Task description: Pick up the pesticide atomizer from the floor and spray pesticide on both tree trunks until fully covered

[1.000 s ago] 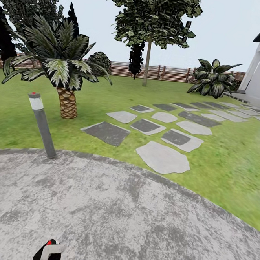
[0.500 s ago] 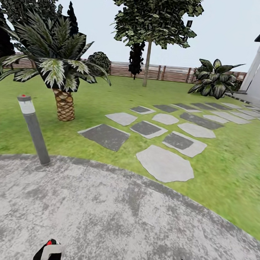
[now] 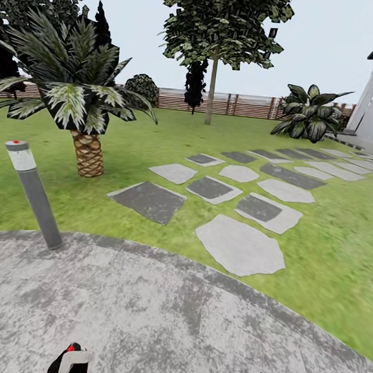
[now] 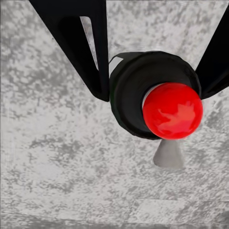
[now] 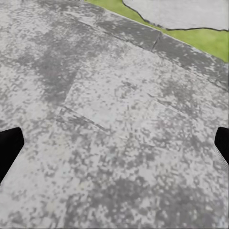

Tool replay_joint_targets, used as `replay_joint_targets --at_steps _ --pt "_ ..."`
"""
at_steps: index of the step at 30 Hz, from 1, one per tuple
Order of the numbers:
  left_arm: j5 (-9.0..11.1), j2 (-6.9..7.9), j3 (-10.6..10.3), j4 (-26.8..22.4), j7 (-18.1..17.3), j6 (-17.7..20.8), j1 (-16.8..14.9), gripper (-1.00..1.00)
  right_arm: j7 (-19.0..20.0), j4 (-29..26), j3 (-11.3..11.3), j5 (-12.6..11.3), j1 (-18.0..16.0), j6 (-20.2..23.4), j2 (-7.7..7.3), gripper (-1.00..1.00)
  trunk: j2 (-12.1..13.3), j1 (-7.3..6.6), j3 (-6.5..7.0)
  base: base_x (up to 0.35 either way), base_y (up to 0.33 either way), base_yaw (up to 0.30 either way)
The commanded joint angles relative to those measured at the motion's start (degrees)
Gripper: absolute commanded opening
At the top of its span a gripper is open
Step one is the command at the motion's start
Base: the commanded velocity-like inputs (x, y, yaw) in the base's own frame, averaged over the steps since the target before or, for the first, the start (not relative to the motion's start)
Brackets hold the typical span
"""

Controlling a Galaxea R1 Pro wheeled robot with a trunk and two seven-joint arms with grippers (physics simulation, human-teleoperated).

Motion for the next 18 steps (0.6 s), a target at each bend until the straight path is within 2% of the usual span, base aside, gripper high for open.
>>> replay_joint_targets --at_steps 1,18 --pt "0.0 0.00 0.0 0.0 0.0 0.0 0.0 -1.00 0.0 0.0 0.0 0.0 0.0 0.0 0.00 1.00 0.0 0.00 0.00 0.339 0.000 0.000" --pt "0.0 0.00 0.0 0.0 0.0 0.0 0.0 -1.00 0.0 0.1 0.1 0.0 0.0 0.0 0.00 1.00 0.0 0.00 0.00 0.339 0.000 0.000"
